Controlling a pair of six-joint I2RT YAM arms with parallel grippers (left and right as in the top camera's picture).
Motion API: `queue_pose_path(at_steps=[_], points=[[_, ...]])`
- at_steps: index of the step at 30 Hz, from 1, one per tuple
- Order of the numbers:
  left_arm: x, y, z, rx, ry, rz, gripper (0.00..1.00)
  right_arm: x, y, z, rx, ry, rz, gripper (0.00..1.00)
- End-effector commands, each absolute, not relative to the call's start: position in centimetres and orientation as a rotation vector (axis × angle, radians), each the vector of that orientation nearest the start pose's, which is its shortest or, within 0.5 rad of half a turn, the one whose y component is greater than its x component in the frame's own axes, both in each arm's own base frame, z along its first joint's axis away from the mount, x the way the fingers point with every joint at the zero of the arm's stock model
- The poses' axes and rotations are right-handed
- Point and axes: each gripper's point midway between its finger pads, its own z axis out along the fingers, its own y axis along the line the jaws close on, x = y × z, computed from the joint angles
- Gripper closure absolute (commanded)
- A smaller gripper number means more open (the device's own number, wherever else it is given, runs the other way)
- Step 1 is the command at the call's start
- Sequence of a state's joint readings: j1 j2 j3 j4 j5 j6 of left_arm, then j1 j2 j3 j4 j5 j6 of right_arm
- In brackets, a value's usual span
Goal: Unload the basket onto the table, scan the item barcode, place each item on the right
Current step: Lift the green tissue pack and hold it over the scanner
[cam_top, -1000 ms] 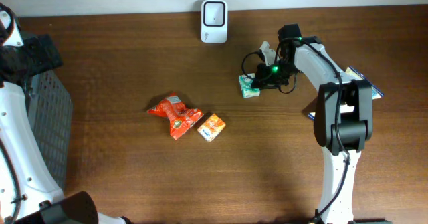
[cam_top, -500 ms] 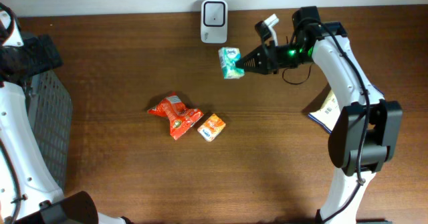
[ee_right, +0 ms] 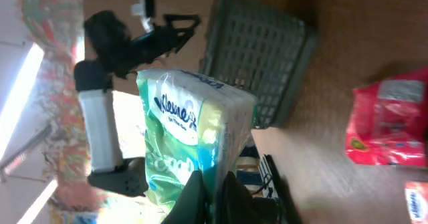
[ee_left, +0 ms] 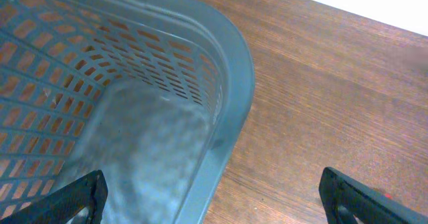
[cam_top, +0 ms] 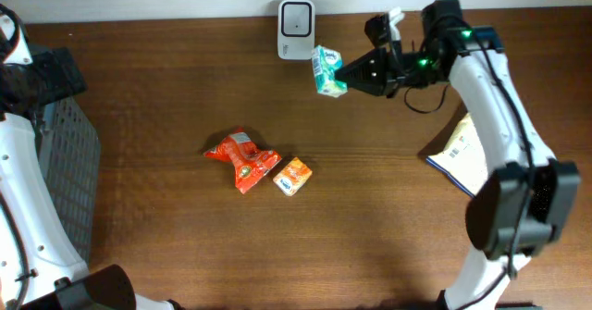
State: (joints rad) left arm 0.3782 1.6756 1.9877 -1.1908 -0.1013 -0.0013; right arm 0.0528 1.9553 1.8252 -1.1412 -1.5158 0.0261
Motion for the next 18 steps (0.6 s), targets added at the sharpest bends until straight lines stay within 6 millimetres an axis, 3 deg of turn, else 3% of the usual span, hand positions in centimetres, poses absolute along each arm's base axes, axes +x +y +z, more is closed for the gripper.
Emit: queue_pose_path(at_steps=[1, 4, 8, 10, 12, 13, 16, 18], points=[[38.0, 17.0, 32.7, -0.518, 2.39, 0.28, 0.01, 35.4, 19.0, 36.4, -0.472, 2.017, 2.003, 0.96], [38.0, 17.0, 32.7, -0.518, 2.39, 0.28, 0.01, 34.1, 19.0, 38.3, -0.539, 1.968, 1.957, 0.96], [38.0, 17.0, 32.7, -0.519, 2.39, 0.28, 0.01, 34.3, 19.0, 38.4, -0.578, 1.95, 1.904, 0.96], [38.0, 17.0, 32.7, -0.518, 2.39, 0.28, 0.01, 35.8, 19.1, 36.1, -0.538, 2.077, 1.72, 0.96], [38.0, 17.0, 32.7, -0.519, 2.39, 0.28, 0.01, 38.6, 19.1, 31.3, -0.369, 2.349, 1.335, 0.96], [38.0, 17.0, 32.7, -0.518, 2.39, 0.28, 0.01, 39.7, 19.4, 30.8, -0.354, 2.36, 1.228, 0.96], [38.0, 17.0, 32.7, -0.518, 2.39, 0.28, 0.01, 42.8, 20.3, 33.0, -0.35, 2.235, 1.094, 0.96], [38.0, 17.0, 32.7, -0.518, 2.39, 0.28, 0.01, 45.7, 20.0, 34.0, -0.314, 2.185, 0.86, 0.96]])
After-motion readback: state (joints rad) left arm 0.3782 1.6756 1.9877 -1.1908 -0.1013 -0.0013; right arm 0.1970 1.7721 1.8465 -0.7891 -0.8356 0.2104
